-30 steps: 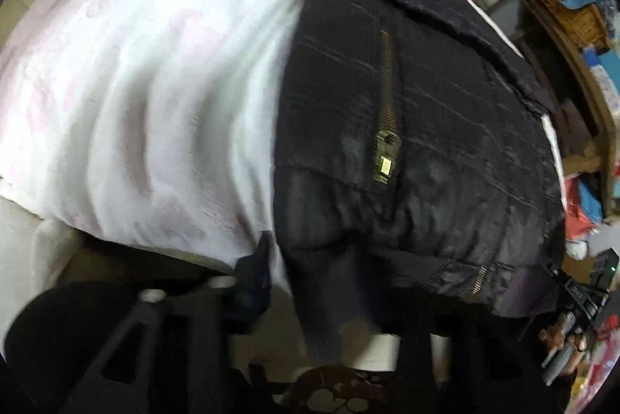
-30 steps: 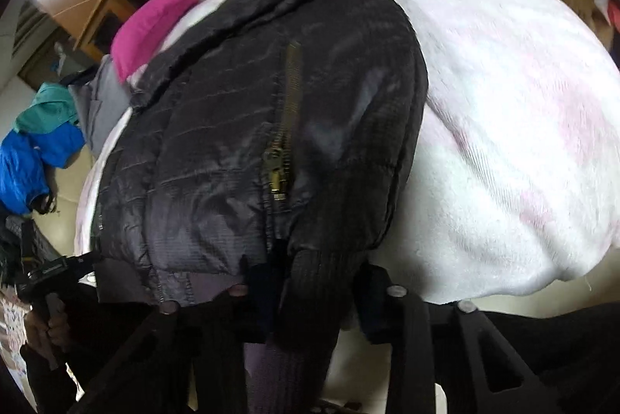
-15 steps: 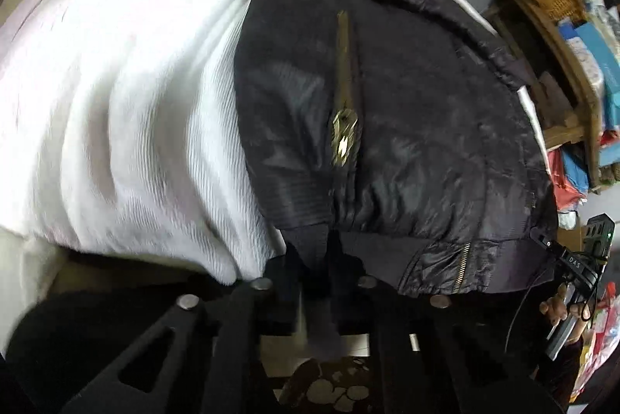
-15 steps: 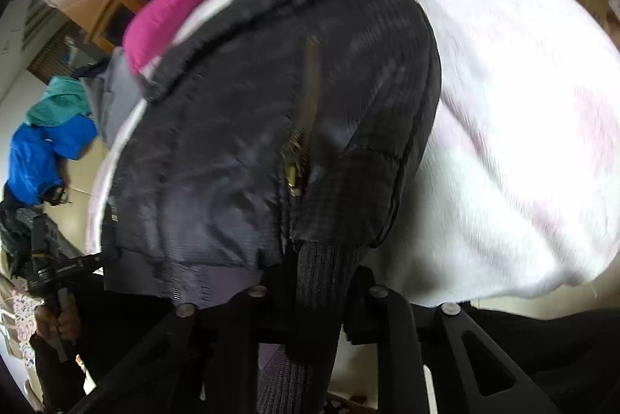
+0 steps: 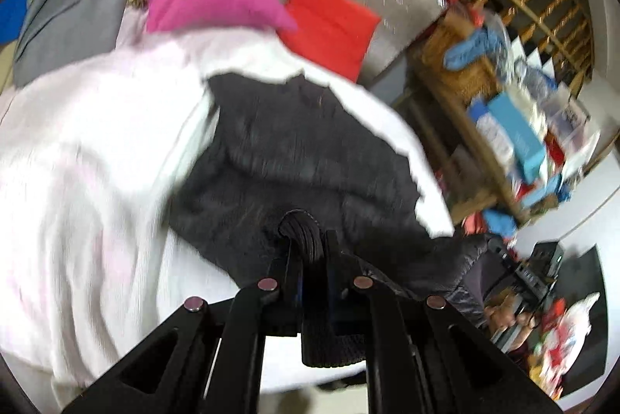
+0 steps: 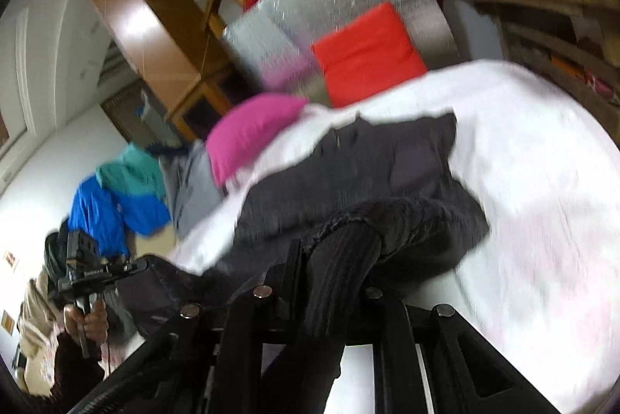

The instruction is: Fold large clothes

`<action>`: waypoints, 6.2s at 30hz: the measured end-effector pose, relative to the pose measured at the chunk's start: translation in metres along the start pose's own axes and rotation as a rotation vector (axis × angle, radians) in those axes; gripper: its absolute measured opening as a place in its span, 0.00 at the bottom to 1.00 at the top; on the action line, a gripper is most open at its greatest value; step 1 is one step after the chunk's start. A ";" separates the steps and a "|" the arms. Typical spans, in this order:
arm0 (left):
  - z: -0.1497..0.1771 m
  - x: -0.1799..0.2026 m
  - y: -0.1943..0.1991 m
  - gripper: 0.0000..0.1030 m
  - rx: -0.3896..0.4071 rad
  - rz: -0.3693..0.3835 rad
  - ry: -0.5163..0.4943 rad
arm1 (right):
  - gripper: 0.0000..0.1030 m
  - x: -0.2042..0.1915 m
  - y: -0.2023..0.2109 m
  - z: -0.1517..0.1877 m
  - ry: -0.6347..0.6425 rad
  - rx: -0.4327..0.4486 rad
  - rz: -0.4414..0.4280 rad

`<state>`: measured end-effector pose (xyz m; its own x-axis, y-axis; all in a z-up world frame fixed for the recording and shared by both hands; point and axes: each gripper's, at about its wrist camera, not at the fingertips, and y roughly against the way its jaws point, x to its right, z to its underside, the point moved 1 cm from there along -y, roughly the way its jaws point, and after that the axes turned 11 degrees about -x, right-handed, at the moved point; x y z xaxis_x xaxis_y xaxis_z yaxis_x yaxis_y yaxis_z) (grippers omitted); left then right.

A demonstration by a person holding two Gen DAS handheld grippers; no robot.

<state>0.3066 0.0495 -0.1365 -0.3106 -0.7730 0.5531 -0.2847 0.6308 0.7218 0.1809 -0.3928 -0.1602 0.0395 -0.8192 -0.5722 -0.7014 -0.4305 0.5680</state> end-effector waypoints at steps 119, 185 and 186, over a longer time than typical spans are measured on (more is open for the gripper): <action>-0.009 -0.005 -0.132 0.14 0.238 -0.522 -0.019 | 0.37 0.131 -0.087 -0.016 -0.668 0.069 0.084; 0.040 -0.050 -0.102 0.25 0.164 -0.545 0.157 | 0.46 0.133 -0.108 0.033 -0.630 -0.055 -0.016; 0.038 -0.052 -0.104 0.30 0.144 -0.543 0.161 | 0.47 0.135 -0.109 0.034 -0.649 -0.063 -0.022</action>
<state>0.3175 0.0261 -0.2562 0.0527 -0.9815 0.1842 -0.4889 0.1355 0.8618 0.2384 -0.4441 -0.3195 -0.3980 -0.4230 -0.8140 -0.6615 -0.4825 0.5742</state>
